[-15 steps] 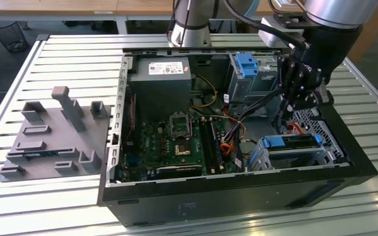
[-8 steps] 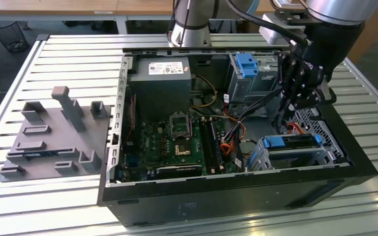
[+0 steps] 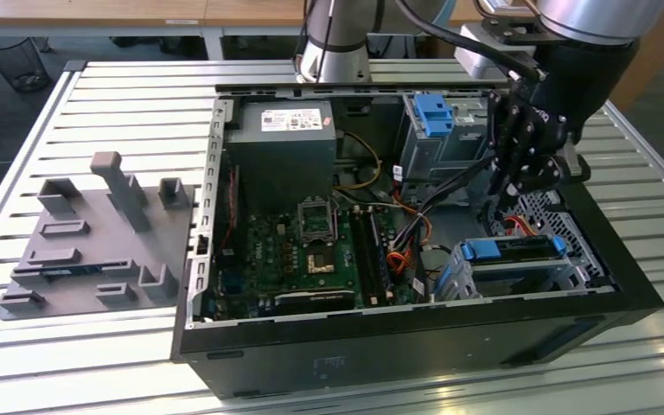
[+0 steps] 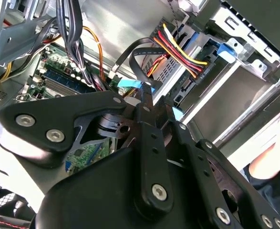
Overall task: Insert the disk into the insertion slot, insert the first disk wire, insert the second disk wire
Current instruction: 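Insert the second disk wire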
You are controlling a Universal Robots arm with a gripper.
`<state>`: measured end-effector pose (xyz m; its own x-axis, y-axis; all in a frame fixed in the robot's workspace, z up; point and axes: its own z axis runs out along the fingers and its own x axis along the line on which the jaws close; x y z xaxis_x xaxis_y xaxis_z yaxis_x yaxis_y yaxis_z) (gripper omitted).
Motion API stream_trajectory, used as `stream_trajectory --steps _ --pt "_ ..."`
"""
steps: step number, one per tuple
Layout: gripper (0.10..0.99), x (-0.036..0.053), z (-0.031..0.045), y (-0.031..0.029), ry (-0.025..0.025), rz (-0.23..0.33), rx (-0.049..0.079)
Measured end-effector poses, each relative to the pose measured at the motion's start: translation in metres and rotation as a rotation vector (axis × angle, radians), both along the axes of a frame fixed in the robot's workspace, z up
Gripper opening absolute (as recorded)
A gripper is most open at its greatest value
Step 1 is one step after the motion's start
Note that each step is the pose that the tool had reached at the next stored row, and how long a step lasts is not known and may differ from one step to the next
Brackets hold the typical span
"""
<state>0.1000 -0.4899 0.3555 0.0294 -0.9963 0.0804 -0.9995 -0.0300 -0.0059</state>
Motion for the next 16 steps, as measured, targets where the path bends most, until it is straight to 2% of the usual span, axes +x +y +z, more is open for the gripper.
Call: stream_trajectory --steps 16 --pt "0.247 0.0 -0.0083 0.0029 0.0 0.0 0.001"
